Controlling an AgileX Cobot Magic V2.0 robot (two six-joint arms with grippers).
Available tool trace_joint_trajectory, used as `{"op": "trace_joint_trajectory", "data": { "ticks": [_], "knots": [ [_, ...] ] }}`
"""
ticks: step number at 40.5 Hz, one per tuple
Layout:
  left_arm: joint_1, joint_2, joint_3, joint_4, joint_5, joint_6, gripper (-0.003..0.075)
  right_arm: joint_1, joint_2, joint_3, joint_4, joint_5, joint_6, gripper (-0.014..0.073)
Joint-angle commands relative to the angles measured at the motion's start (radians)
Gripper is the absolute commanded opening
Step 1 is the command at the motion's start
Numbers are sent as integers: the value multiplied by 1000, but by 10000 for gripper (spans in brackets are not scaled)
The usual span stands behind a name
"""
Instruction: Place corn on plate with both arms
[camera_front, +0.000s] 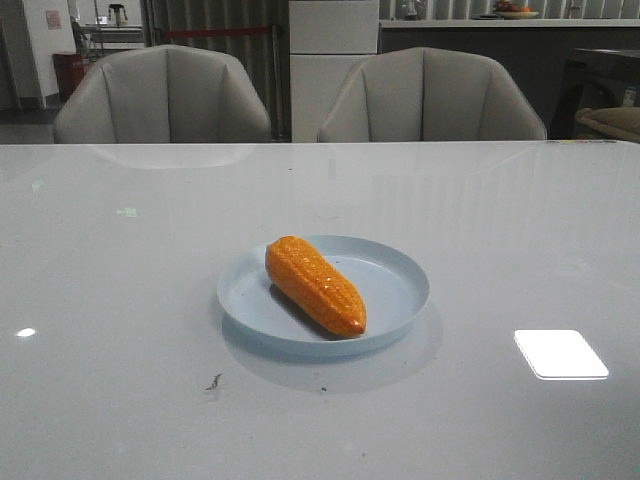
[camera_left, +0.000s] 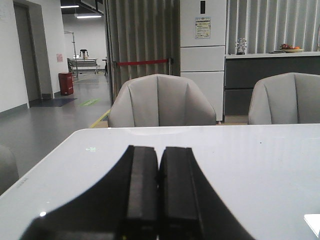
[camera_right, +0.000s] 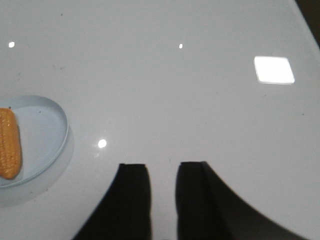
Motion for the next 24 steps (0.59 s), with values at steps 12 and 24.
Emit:
{"op": "trace_joint_trajectory", "data": {
  "ticks": [12,24],
  "knots": [
    [-1,-6,2,-8,-78,-4,90,-37,-463,508,-3,-545,-4,66],
    [-1,-6,2,-8,-78,-4,90,-54,-568,684,-3,-510,-3,66]
  ]
}}
